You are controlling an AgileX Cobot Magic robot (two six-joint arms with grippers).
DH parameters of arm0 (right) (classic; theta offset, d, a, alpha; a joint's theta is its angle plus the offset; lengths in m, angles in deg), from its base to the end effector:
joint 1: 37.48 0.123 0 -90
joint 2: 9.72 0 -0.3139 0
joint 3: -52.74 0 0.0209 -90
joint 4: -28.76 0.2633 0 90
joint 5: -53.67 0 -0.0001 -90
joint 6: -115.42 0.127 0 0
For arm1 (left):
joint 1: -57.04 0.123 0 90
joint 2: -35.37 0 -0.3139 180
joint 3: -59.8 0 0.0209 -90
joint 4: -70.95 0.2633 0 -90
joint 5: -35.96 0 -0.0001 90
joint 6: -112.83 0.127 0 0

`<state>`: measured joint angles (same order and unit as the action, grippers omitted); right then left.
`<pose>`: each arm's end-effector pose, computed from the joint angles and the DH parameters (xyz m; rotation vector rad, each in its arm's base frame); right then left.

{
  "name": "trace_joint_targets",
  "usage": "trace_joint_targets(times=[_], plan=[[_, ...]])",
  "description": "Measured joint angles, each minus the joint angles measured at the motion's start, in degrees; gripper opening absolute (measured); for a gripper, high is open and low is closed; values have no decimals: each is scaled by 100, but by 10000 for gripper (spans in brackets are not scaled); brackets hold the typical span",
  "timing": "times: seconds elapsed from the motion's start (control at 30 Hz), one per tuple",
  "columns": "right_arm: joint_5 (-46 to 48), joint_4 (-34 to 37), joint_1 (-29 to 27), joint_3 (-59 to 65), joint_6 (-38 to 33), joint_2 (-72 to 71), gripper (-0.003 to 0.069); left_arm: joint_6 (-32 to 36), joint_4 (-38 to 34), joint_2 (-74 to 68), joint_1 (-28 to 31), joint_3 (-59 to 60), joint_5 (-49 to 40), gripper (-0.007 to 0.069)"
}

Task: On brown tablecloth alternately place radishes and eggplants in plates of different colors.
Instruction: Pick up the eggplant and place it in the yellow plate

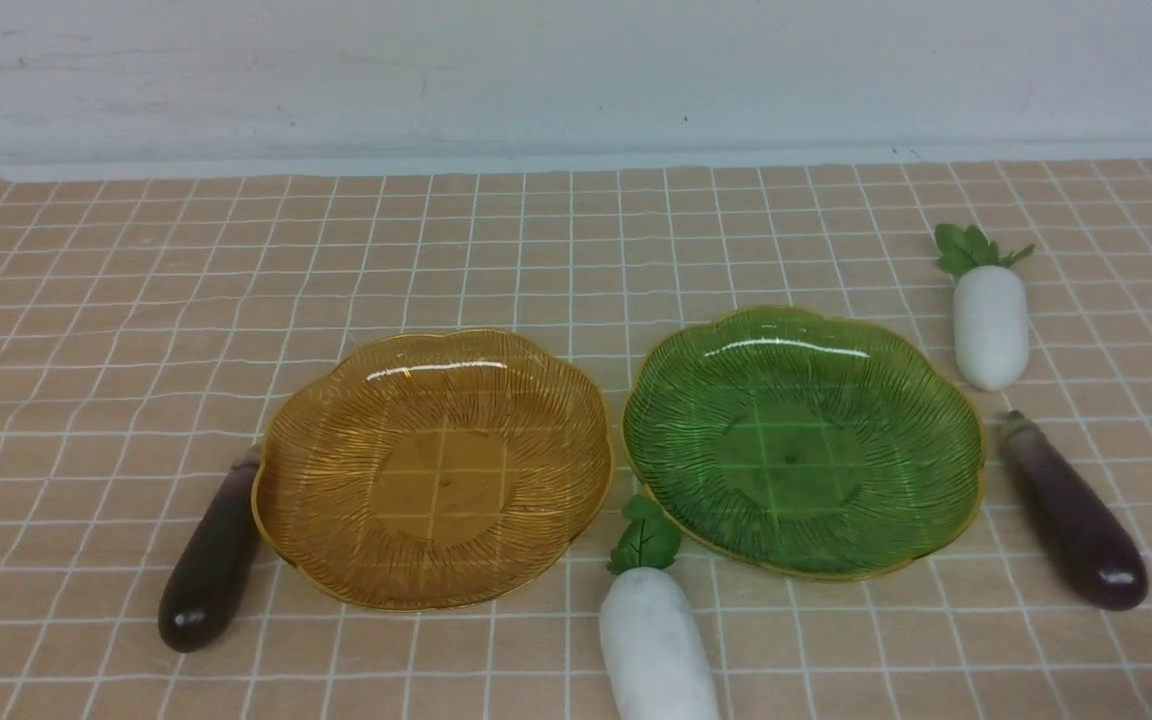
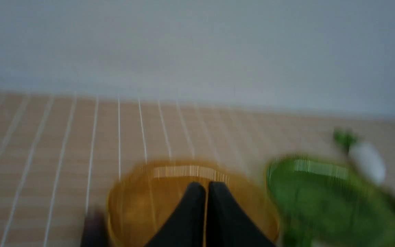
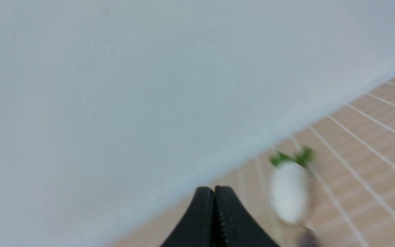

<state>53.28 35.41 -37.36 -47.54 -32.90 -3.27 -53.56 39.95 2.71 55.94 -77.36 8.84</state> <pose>0.0761 0.0001 0.2059 0.4984 1.4369 0.5385 0.1067 -0.0319 0.3587 -0.0283 1.7437 -0.4054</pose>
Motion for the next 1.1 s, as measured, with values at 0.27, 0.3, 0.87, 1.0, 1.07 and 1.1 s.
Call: trace_joint_targets(times=[0.27,0.3,0.87,1.0,1.07,1.1], plan=[[-252,216,0,5,86,0,-15,-908,1393,-4159,10,-1045,-2107,-3],[-326,216,0,5,86,0,-15,-913,1393,-4462,66,-1130,-2080,-3],[4502,-912,1505,-4032,-1322,2659,-15,600,876,-6115,673,-1520,-983,266],[5461,-870,1714,-4691,-1752,3498,-15,690,830,-6472,661,-1520,-996,487],[5483,-751,1723,-4722,-1819,3608,-15,765,816,-6554,657,-1520,-1011,542],[5466,-666,1723,-4722,-1834,3625,-15,818,812,-6603,657,-1520,-1004,561]])
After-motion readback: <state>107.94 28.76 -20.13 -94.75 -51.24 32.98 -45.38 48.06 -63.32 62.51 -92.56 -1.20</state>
